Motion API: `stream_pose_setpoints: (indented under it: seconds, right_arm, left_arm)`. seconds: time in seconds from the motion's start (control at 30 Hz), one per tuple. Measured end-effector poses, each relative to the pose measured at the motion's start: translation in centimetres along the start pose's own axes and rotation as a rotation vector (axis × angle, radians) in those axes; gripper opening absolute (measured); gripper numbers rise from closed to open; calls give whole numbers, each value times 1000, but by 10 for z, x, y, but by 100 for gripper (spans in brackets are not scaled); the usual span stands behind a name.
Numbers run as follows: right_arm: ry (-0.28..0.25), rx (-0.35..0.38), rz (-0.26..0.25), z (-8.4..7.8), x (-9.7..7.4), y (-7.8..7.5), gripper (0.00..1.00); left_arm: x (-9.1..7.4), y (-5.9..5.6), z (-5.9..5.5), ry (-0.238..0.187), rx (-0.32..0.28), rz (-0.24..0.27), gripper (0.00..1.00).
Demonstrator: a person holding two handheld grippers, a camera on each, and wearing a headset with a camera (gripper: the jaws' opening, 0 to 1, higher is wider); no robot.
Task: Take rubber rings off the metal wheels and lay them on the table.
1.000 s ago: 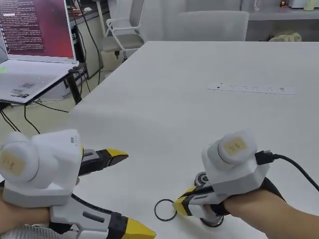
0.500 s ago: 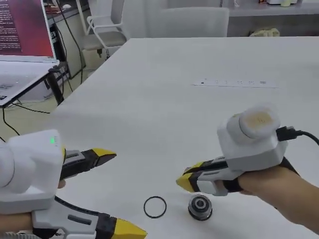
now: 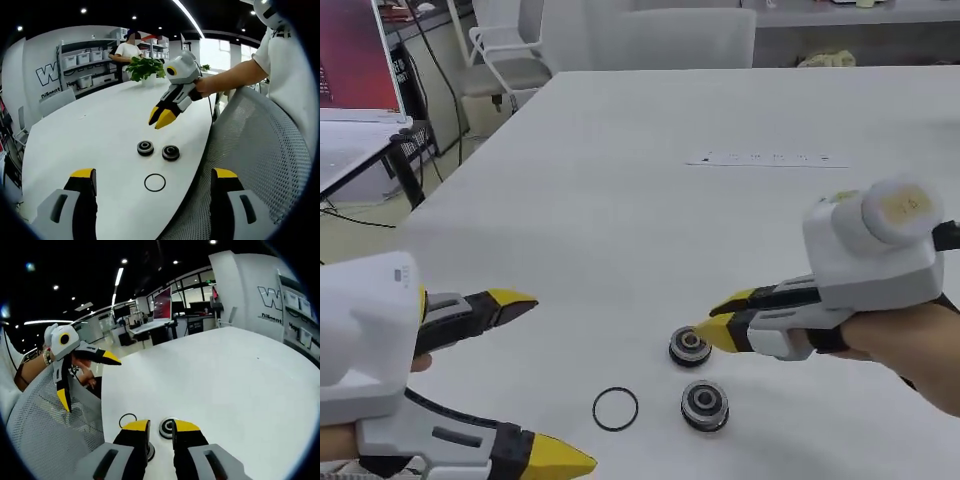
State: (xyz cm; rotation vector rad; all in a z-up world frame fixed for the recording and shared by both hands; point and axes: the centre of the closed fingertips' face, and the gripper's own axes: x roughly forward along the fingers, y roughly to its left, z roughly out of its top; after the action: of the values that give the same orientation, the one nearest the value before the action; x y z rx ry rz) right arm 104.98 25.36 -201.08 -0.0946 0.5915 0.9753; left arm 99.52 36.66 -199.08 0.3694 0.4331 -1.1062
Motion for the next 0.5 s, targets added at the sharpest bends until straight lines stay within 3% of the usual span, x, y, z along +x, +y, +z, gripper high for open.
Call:
stream_pose_setpoints:
  seconds: [0.27,0.5]
  right_arm:
    - [-9,22,-22,-4,-10,-5,16]
    - [24,-21,30,-25,-4,3,17]
  left_arm:
    - [11,0,19,14,92,-49,90]
    - [26,2,42,27,196,-102,88]
